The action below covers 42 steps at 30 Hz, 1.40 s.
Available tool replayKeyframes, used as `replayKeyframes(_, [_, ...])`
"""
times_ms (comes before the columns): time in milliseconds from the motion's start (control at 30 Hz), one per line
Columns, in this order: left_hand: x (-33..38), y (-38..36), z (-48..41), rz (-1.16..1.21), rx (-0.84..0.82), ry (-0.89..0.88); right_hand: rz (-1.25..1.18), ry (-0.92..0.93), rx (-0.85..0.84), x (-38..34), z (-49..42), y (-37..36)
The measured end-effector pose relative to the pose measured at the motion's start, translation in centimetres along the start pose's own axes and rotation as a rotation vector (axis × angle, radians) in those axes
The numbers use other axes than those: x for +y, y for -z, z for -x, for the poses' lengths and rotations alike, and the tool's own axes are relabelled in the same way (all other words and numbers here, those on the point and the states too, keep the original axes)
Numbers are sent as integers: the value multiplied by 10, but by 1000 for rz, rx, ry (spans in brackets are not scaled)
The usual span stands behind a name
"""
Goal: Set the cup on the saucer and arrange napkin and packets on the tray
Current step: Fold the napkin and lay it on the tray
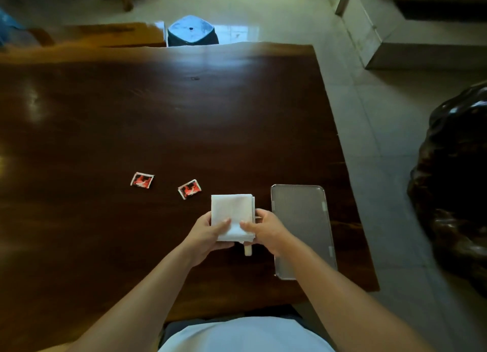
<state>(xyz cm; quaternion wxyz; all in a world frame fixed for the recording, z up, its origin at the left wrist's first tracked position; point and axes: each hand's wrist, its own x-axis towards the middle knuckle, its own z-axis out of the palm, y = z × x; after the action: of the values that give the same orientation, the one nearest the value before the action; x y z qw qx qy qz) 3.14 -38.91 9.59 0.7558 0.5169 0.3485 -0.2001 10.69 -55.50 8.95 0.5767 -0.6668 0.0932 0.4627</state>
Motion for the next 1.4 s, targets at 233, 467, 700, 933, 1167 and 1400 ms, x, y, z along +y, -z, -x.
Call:
replayKeyframes(233, [-7,-72,-13,132,-7,11,-27,-8,17,4,10,81])
replayKeyframes(467, [-16,-118,-32,116,-15,24,-193,-92,-24,7,18,142])
replayKeyframes(700, [-19,-150,-69,-161,76,-33,-62,-62,58,12,9,181])
replayKeyframes(933, [-21,-170,-106,-384,200,-6,198,-54,197,14,-13,199])
replayKeyframes(1167, [-26,-177,-131,-603,279,-13,396,-66,276,16,-35,205])
replayKeyframes(1400, [-28,-180,-139,-724,337,-39,517,-41,336,22,-46,207])
